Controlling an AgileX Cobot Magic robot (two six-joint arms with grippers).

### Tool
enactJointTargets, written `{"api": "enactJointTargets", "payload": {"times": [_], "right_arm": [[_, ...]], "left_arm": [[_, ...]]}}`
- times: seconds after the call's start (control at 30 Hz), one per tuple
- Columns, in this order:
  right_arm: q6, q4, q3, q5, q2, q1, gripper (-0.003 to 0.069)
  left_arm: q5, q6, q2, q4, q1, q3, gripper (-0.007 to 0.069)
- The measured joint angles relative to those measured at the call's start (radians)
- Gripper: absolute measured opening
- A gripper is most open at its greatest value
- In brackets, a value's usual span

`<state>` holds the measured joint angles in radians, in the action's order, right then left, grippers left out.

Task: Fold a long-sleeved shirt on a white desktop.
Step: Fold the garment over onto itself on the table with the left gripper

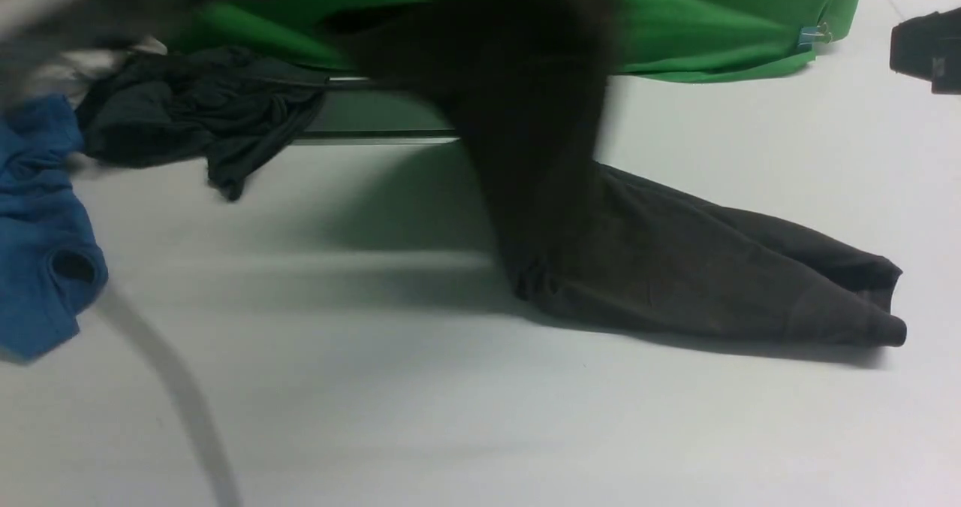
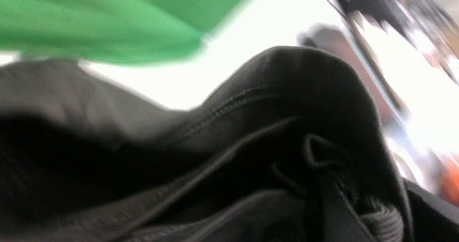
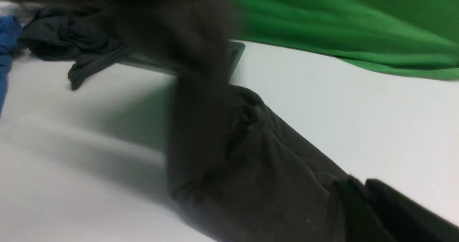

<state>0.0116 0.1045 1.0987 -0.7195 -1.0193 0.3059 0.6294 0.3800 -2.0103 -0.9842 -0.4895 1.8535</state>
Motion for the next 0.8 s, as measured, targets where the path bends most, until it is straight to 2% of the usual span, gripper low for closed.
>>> {"api": "enactJointTargets", "payload": {"times": [0.03,0.13,0.27,0.4,0.53,0.57,0.7,0.8], "right_arm": [[0.000,0.000,0.000,-0.010,0.006,0.000,0.0042],[0.000,0.000,0.000,-0.024,0.011,0.000,0.0045],[0.000,-0.001,0.000,-0.055,0.014,0.000,0.0055],[0.001,-0.005,0.000,-0.102,0.014,0.000,0.0060],[0.023,-0.005,0.000,-0.120,0.014,0.000,0.0071],[0.026,-0.004,0.000,-0.118,0.016,0.000,0.0077],[0.028,-0.004,0.000,-0.091,0.039,0.000,0.0086],[0.029,-0.004,0.000,-0.039,0.081,0.000,0.0097]], "left_arm": [[0.045,-0.005,-0.085,-0.002,-0.093,0.083,0.0150],[0.086,-0.009,-0.200,0.004,-0.200,0.181,0.0150],[0.092,-0.058,-0.395,0.079,-0.352,0.306,0.0150],[0.092,-0.098,-0.474,0.102,-0.393,0.339,0.0185],[0.086,-0.102,-0.467,0.150,-0.388,0.354,0.0321],[0.088,-0.103,-0.442,0.194,-0.381,0.355,0.0414],[0.135,-0.114,-0.366,0.339,-0.358,0.355,0.0615],[0.205,-0.194,-0.305,0.512,-0.327,0.357,0.0673]]}}
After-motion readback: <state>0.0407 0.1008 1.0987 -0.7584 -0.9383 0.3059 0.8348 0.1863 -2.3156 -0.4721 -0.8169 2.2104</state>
